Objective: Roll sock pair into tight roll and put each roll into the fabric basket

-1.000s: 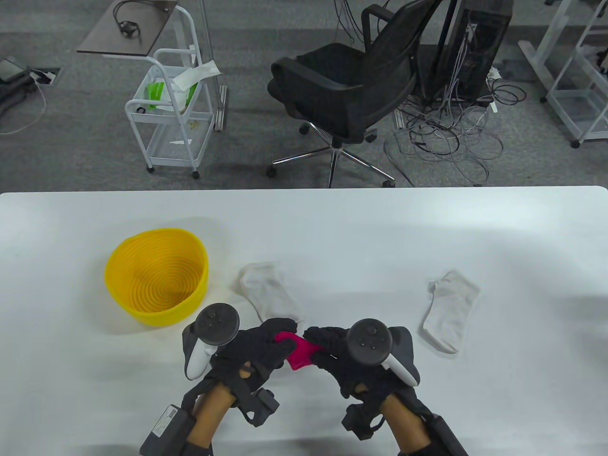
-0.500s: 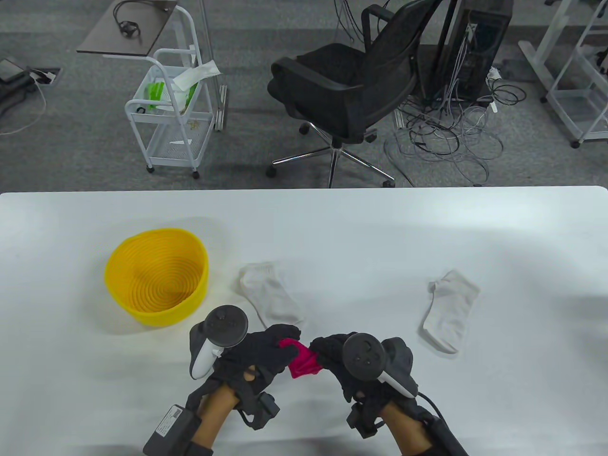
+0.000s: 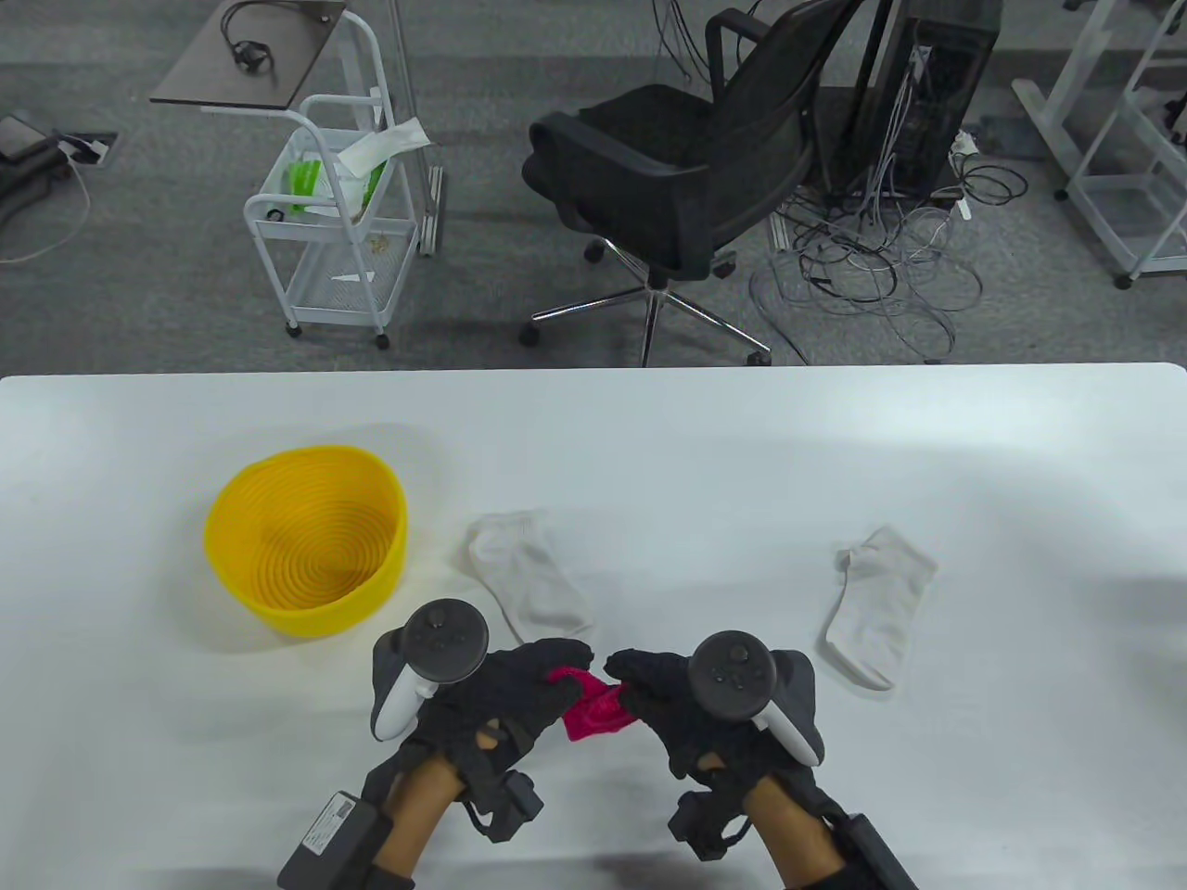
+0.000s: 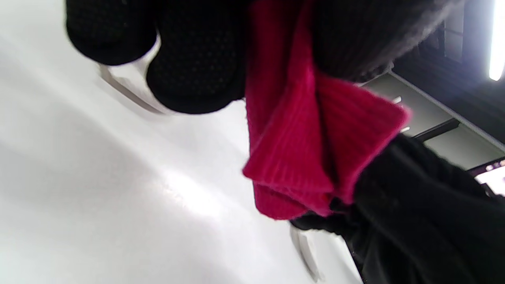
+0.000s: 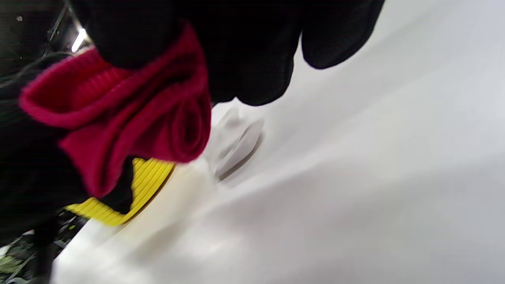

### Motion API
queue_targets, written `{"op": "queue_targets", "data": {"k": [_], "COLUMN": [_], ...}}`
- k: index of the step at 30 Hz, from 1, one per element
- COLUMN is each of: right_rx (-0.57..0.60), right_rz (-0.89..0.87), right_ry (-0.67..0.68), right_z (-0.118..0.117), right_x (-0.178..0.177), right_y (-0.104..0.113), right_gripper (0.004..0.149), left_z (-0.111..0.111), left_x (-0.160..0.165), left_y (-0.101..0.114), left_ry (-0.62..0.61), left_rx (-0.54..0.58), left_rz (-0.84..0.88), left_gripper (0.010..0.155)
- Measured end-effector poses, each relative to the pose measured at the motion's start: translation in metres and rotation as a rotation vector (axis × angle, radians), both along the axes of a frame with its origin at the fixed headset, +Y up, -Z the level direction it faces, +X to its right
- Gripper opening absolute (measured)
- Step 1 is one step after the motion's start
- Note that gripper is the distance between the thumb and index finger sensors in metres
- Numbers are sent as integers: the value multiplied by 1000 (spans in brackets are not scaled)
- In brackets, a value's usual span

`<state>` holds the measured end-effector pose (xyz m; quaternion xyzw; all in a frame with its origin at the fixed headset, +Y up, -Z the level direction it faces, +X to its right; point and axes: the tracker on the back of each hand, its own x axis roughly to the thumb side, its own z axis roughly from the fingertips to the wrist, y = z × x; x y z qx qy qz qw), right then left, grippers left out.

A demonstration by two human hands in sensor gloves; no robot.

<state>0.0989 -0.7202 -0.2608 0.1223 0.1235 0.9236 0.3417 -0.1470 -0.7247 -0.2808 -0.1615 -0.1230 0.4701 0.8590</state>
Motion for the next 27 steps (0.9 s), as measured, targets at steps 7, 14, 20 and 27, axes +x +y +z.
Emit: {"op": "queue_targets", "data": {"k": [7, 14, 20, 27], "right_rx": [-137, -346, -160, -100], "right_rz": [-69, -246, -116, -51], "right_ry": [78, 93, -49, -80], "right_z": [-1, -5, 0, 4], "right_x": [-1, -2, -4, -13], "right_y": [-10, -24, -10, -6], "right_gripper": [64, 58, 56, 55], "left_z": [-1, 3, 13, 20], "left_x": [-1, 1, 12, 29], "left_y": [3, 1, 11, 7], "left_ry": [-13, 7, -10, -1], "left_rx": [4, 3, 85, 140], "left_rz": [104, 57, -14, -243], "left_gripper": [47, 51, 65, 67]}}
